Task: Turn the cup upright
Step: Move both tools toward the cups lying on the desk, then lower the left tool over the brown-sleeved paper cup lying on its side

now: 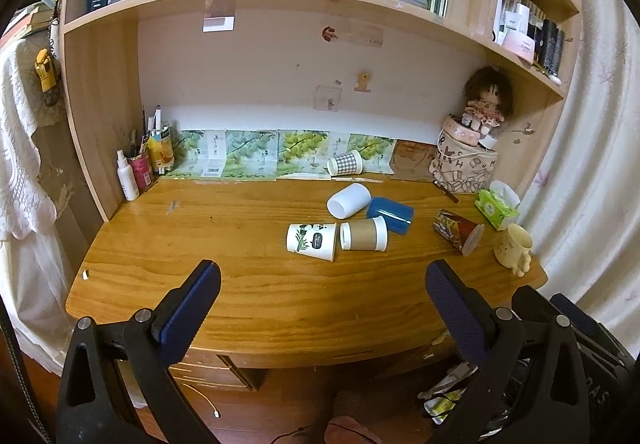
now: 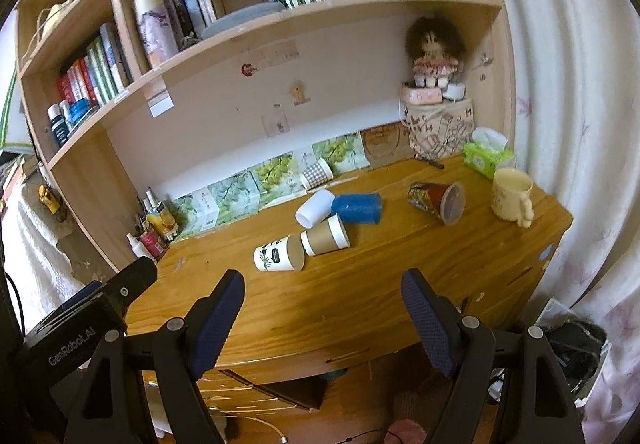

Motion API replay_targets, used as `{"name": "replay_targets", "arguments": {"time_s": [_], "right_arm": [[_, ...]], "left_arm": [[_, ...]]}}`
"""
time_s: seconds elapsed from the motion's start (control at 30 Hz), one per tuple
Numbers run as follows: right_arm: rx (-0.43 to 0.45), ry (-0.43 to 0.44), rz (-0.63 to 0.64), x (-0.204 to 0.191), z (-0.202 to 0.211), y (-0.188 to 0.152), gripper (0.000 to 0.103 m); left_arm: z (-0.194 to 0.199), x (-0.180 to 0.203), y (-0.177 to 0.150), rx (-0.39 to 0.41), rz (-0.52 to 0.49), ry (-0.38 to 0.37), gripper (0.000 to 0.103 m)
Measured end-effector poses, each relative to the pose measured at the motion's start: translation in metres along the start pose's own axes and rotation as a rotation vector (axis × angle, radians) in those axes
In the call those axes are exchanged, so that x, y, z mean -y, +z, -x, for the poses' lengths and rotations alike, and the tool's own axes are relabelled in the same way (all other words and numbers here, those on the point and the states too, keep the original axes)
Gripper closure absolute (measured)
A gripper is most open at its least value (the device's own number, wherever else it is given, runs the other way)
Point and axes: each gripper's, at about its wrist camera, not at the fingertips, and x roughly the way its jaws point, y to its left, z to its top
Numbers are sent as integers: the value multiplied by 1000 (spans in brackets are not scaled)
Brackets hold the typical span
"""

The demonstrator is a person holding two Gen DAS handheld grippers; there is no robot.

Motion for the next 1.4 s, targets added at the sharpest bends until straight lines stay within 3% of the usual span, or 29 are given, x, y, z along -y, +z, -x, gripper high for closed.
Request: {"name": "replay_targets", "arguments": {"time_s": [0.37, 1.07, 1.4], "right_arm": [[-122, 40, -65, 20, -59, 21, 22], [-367, 134, -188, 82, -208, 84, 22], [-456, 176, -209, 100, -262, 109, 22]], "left_arm": [[-52, 21, 23, -79, -80, 23, 1], [-177, 77, 75, -235, -247, 98, 1], [-218, 95, 92, -235, -411, 135, 1]]}}
